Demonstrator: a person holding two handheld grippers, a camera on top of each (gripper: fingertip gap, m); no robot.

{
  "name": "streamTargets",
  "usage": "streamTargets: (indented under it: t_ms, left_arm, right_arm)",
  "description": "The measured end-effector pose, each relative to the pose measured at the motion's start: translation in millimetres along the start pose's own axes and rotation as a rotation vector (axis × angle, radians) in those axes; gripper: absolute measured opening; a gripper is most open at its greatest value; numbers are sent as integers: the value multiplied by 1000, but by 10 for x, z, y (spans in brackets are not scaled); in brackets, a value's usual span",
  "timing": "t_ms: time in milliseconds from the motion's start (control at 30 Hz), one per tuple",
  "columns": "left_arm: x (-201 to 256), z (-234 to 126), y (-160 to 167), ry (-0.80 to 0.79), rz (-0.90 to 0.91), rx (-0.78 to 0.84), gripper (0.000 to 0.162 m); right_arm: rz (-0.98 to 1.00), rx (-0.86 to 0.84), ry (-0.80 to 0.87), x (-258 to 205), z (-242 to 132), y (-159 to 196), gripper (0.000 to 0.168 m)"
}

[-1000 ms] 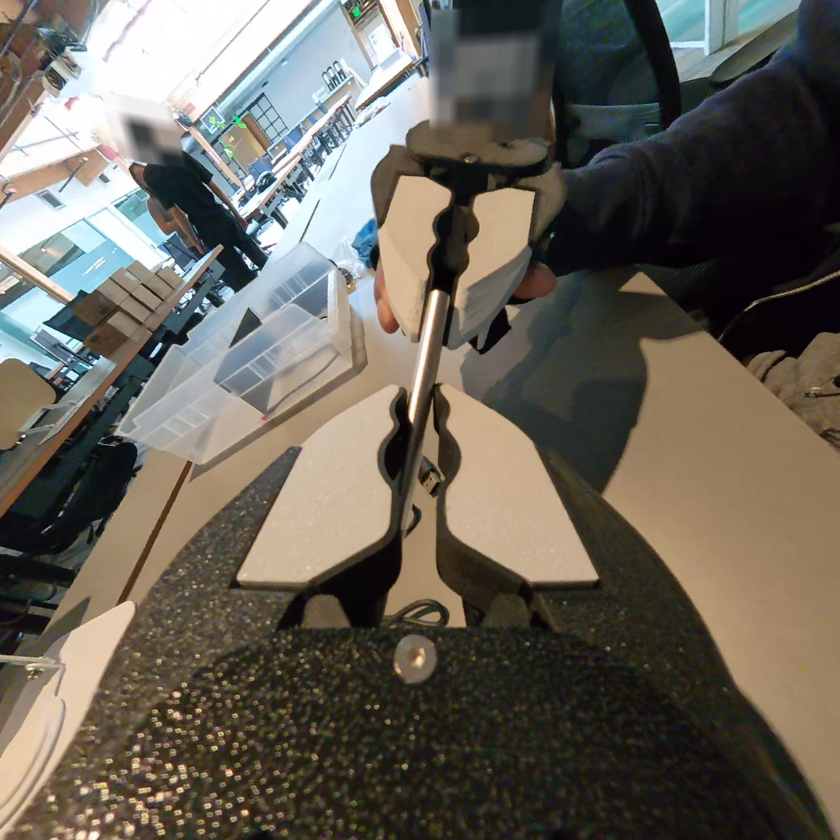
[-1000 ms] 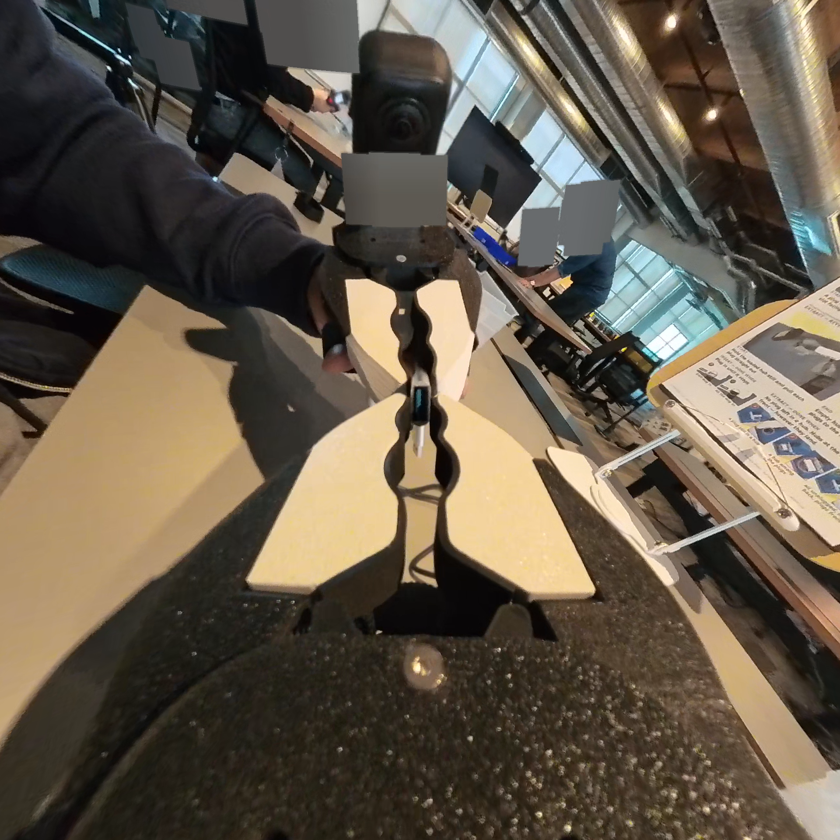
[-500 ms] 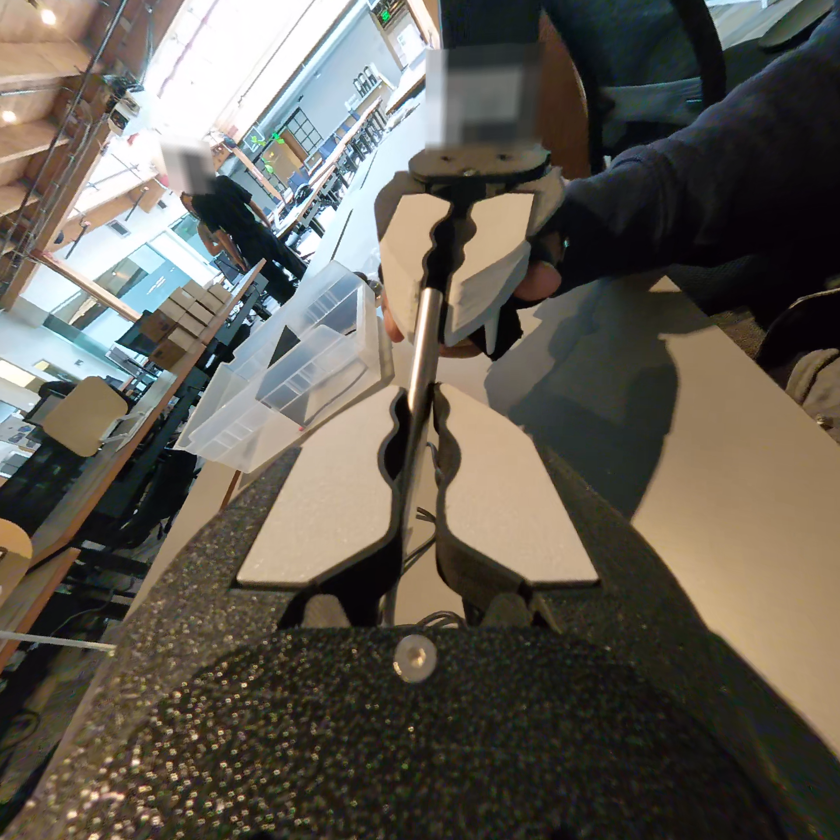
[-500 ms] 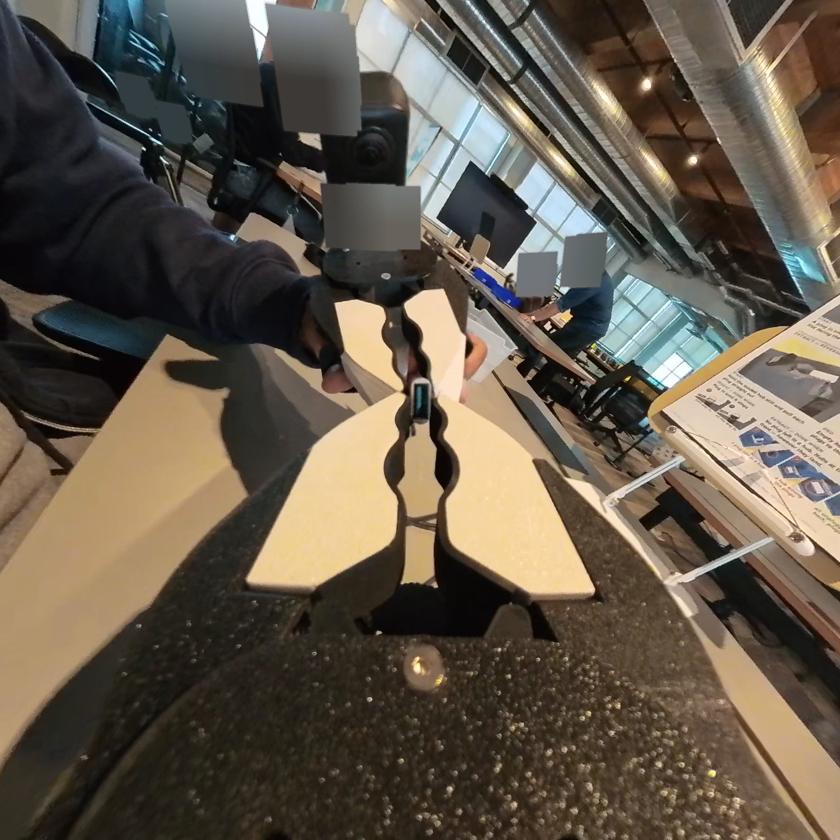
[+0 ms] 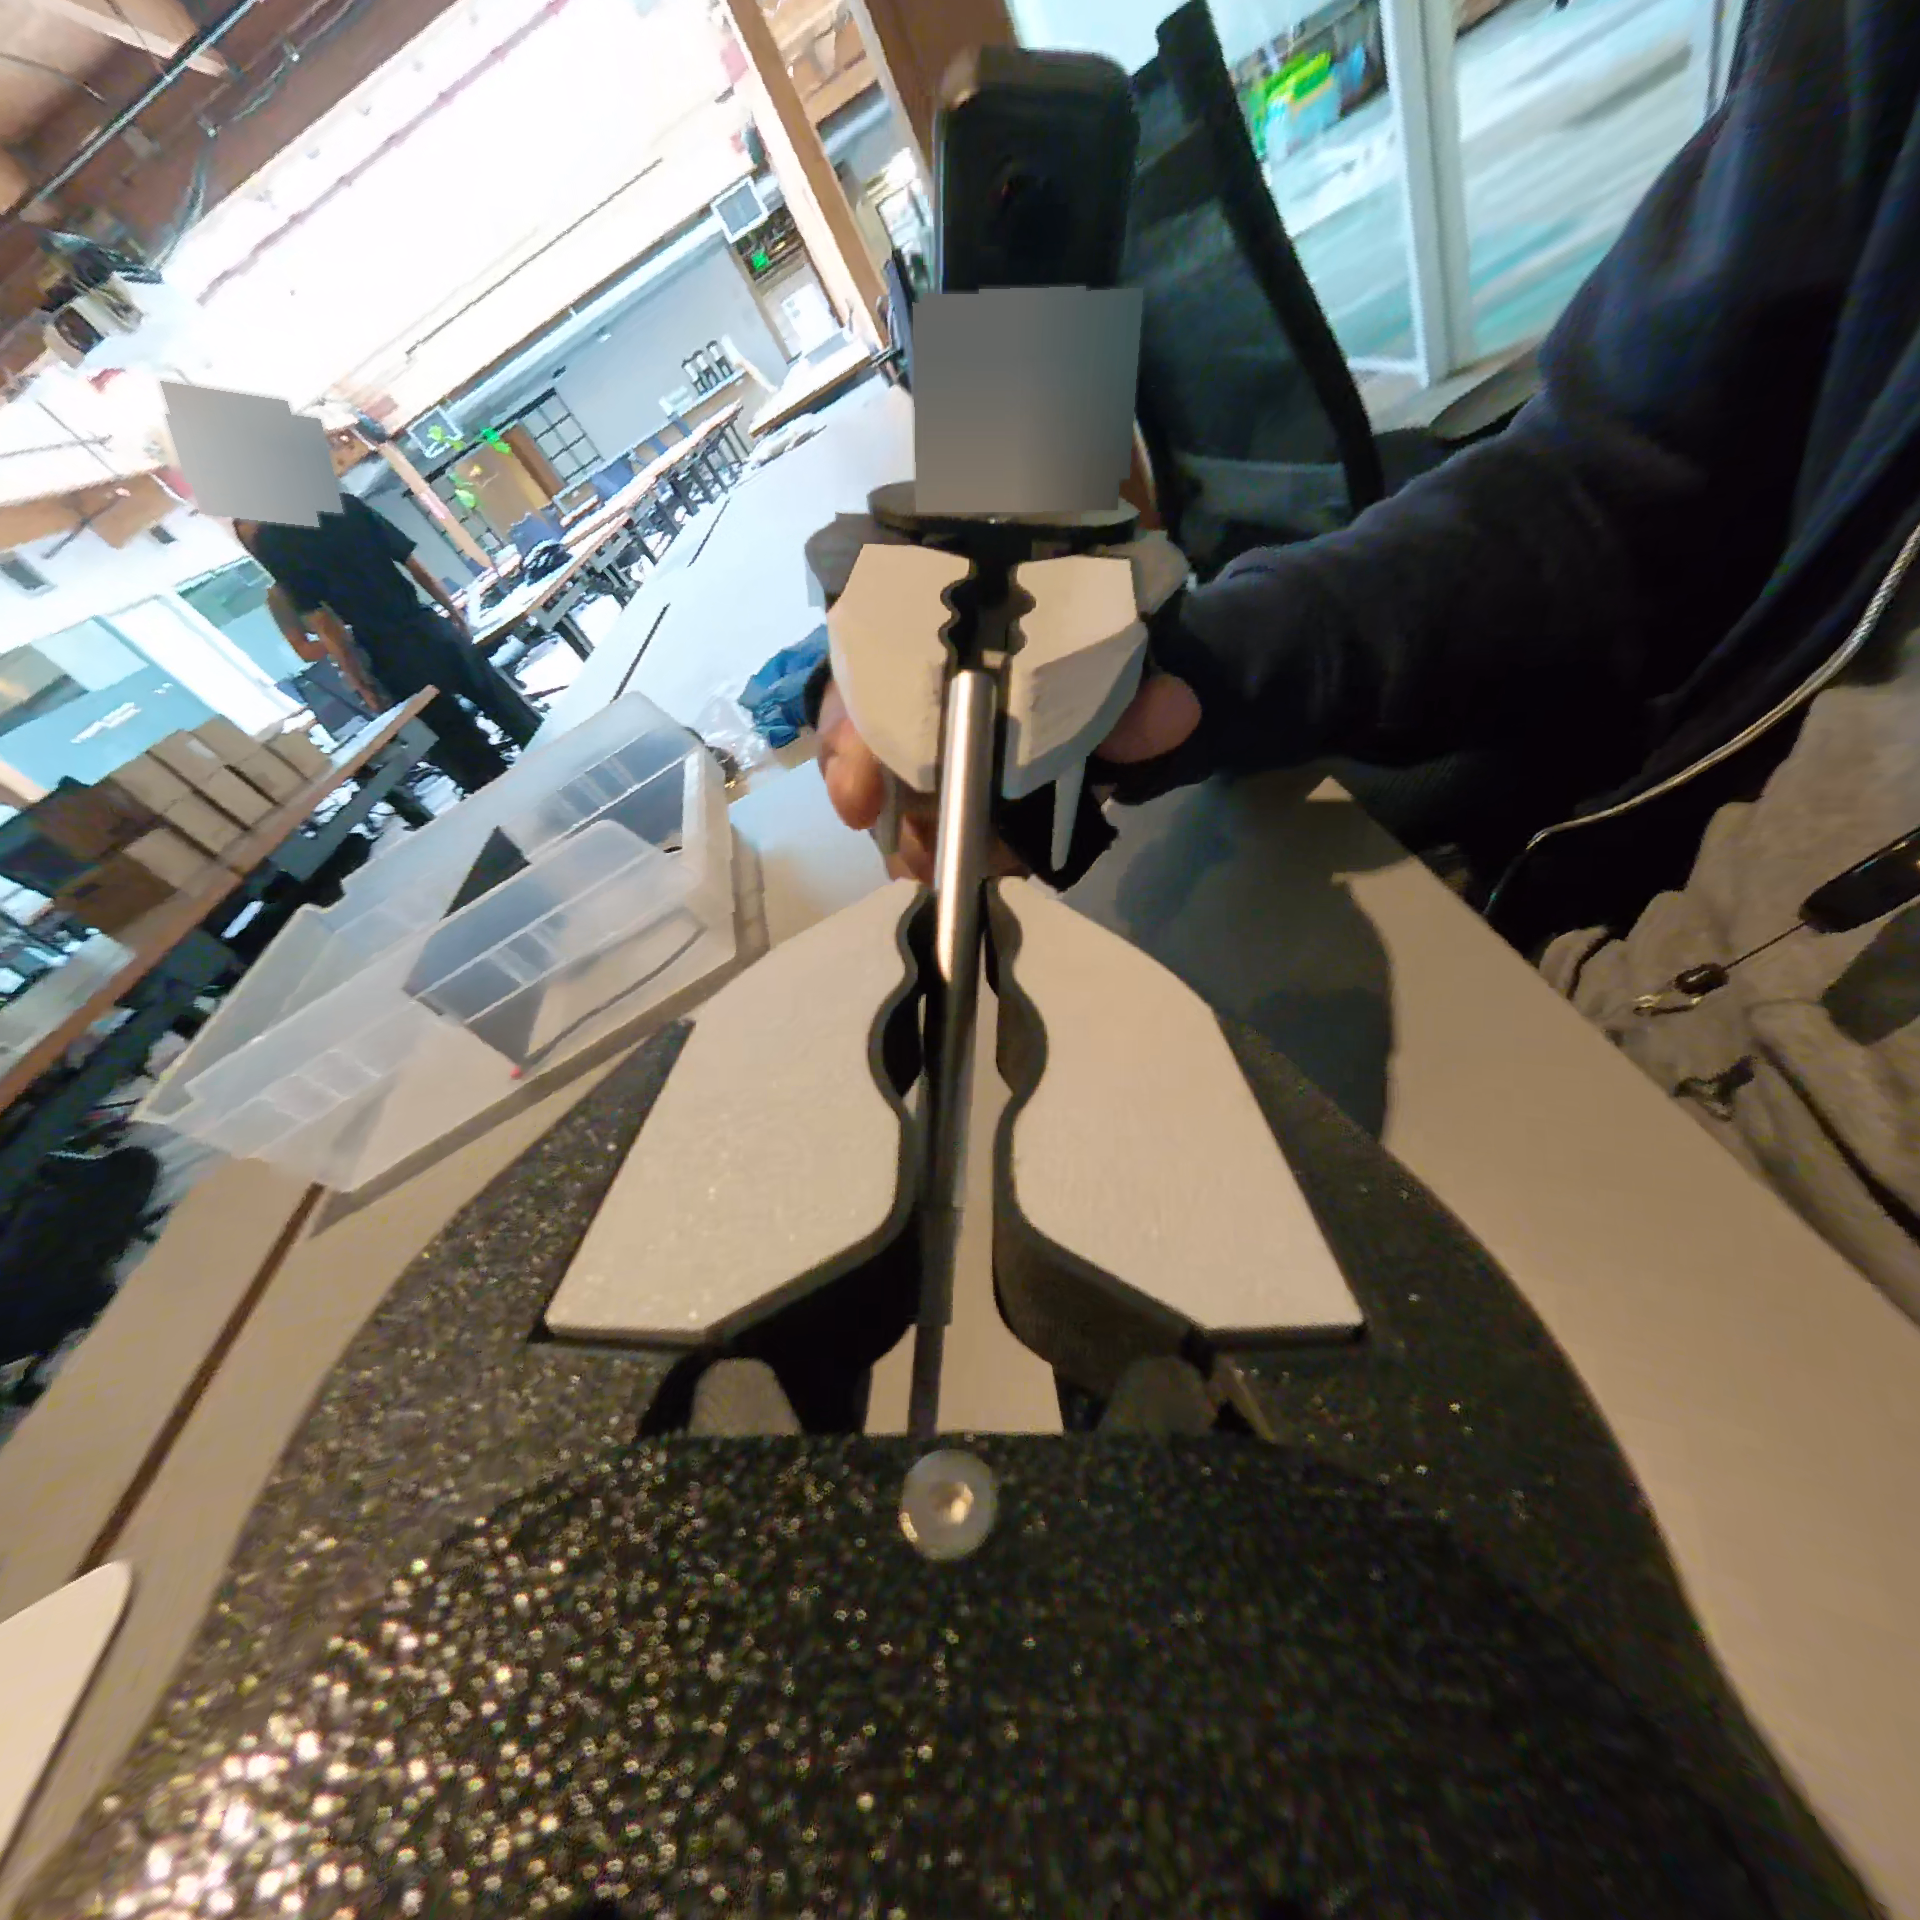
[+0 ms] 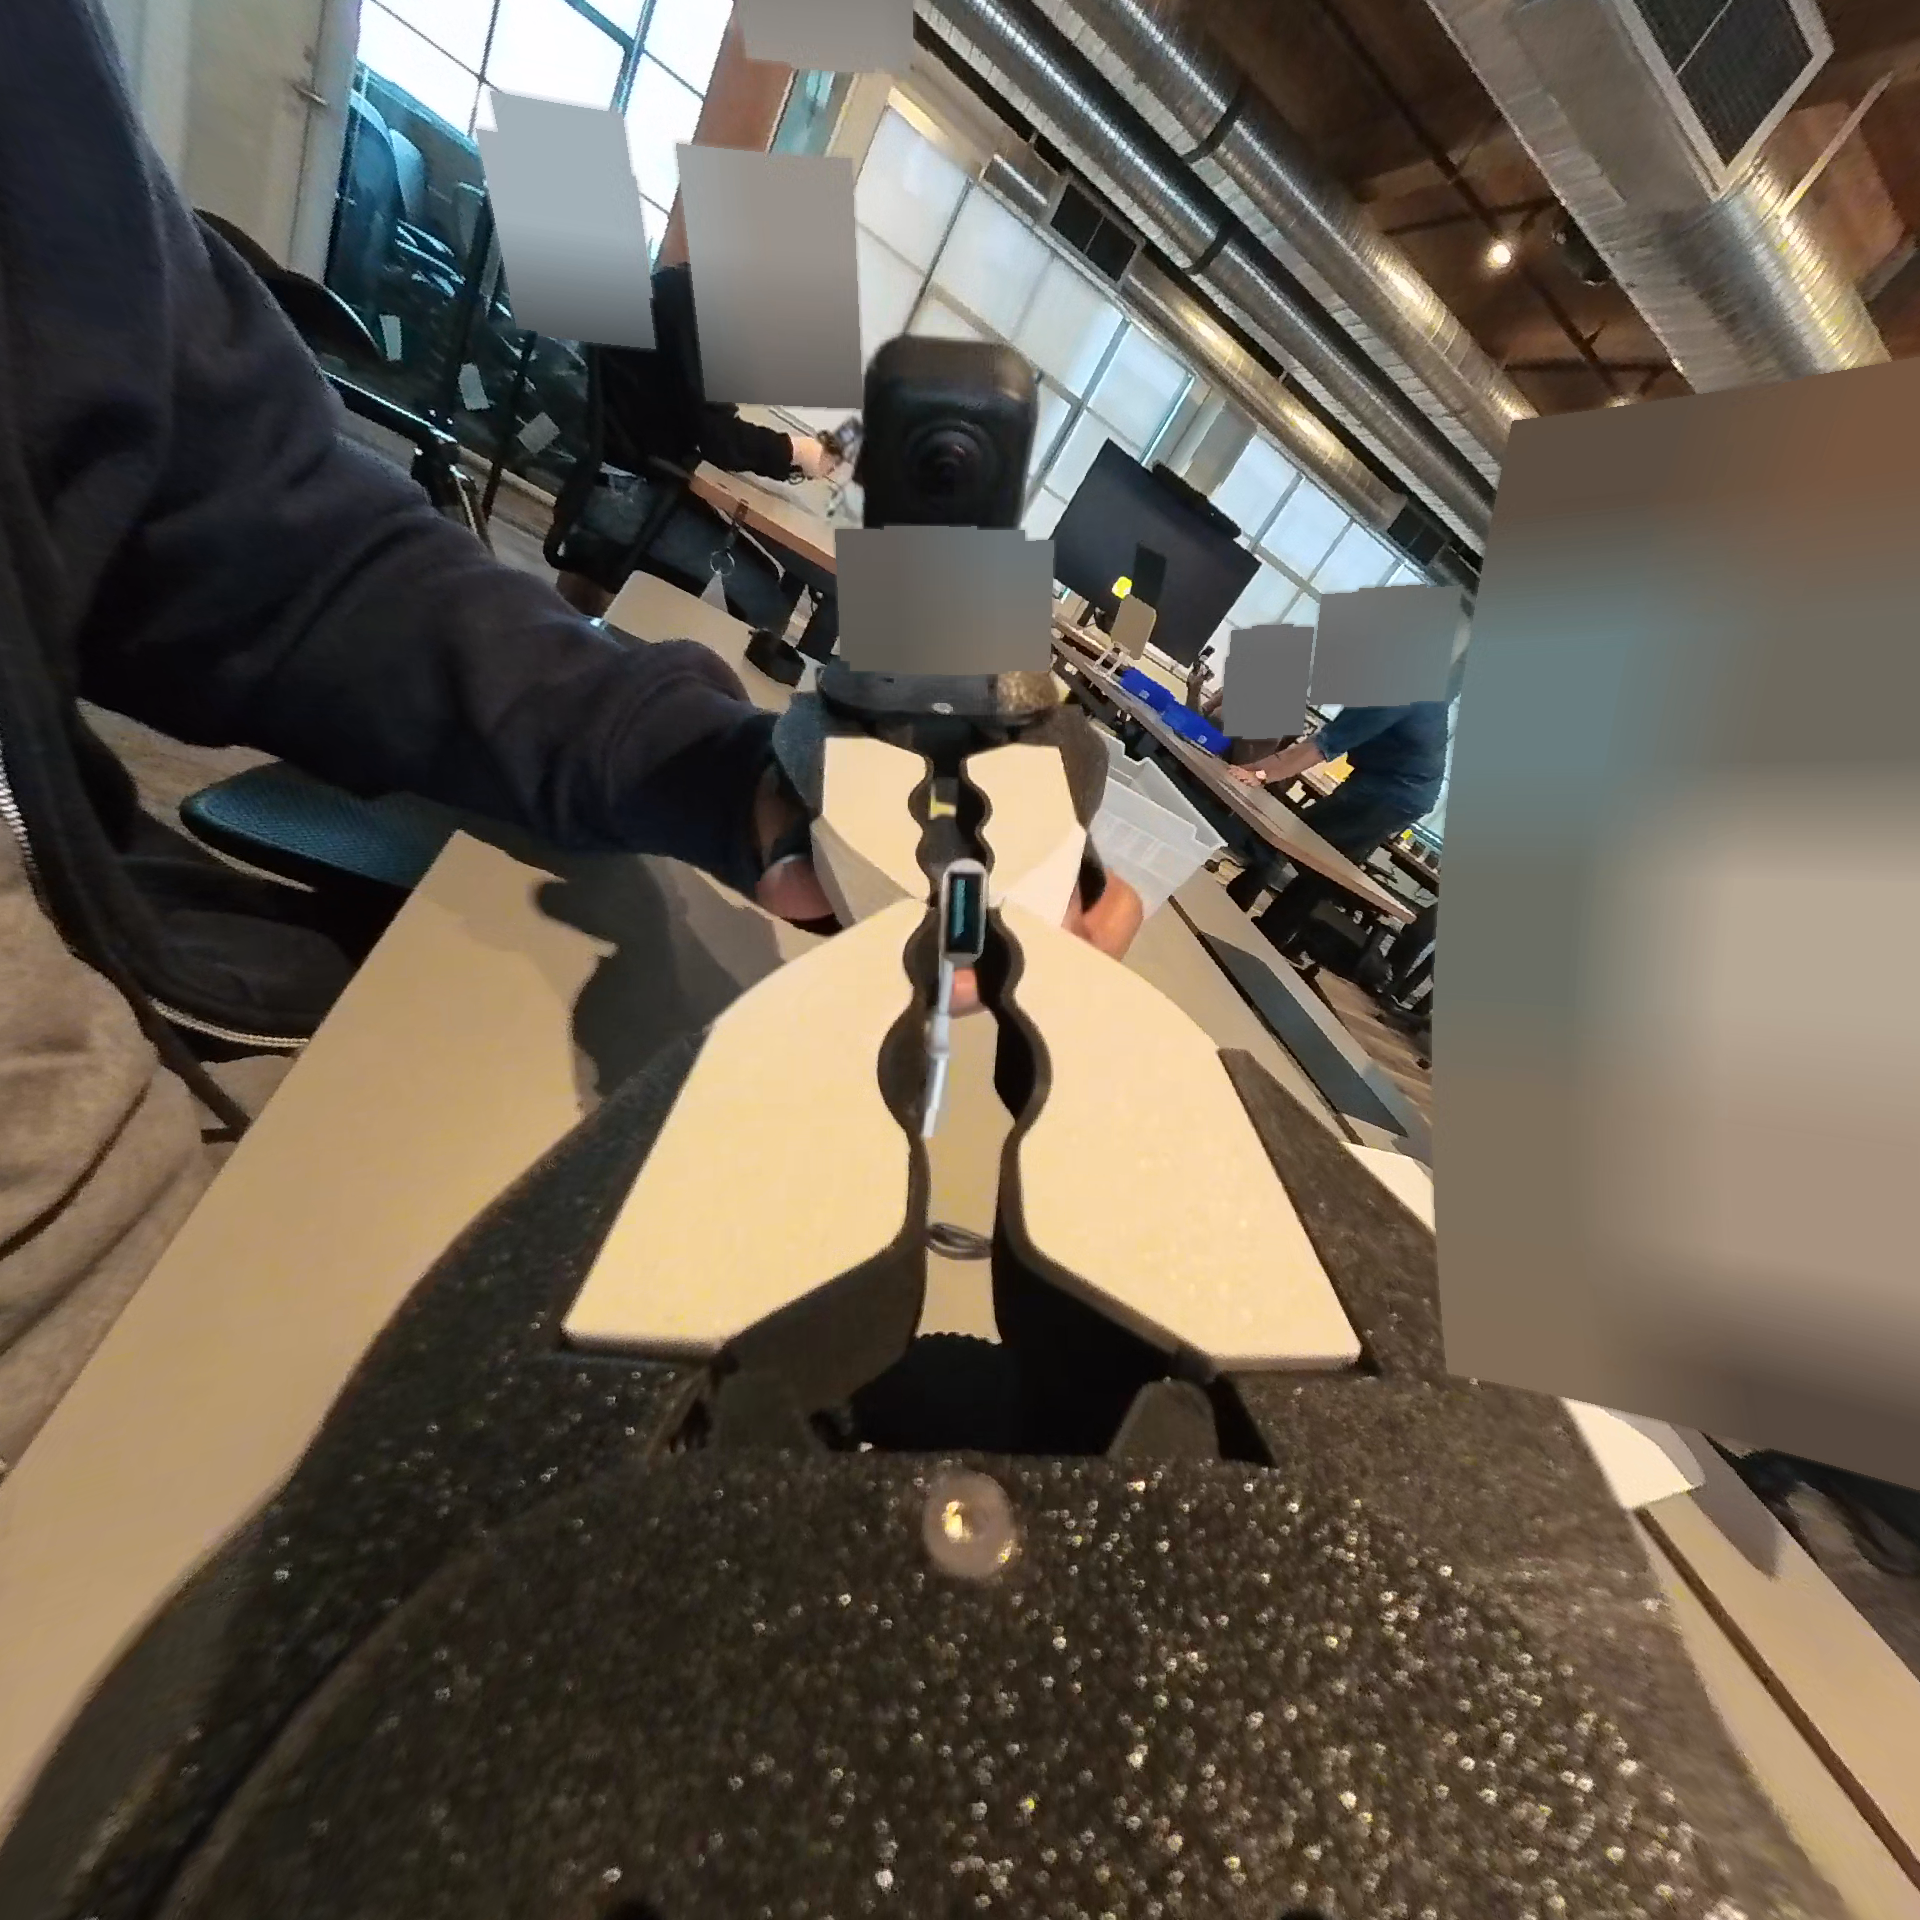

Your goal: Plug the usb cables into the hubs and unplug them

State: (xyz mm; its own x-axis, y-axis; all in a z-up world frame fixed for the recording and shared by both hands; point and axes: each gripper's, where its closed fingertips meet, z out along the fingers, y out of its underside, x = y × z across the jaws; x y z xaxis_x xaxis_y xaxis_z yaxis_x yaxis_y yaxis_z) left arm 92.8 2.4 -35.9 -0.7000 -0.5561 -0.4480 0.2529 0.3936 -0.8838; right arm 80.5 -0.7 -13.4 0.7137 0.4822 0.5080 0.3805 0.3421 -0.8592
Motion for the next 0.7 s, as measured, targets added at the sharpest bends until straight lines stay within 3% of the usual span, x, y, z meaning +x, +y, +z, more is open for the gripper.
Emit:
streamTargets:
  t_ms: [233, 467, 567, 700]
  left_arm:
    - [3, -7, -3, 31, -65, 39, 8]
    - [-93, -5, 102, -28, -61, -30, 7]
    - [-223, -66, 251, -100, -38, -123, 7]
    - [-368, -182, 534, -188, 65, -339, 7]
  right_arm:
    - [17, 2, 5, 11, 8, 6, 7]
    - [15, -67, 59, 115, -11, 129, 11]
    - [0, -239, 36, 158, -89, 386, 15]
    - [-76, -616, -43, 156, -331, 1010, 24]
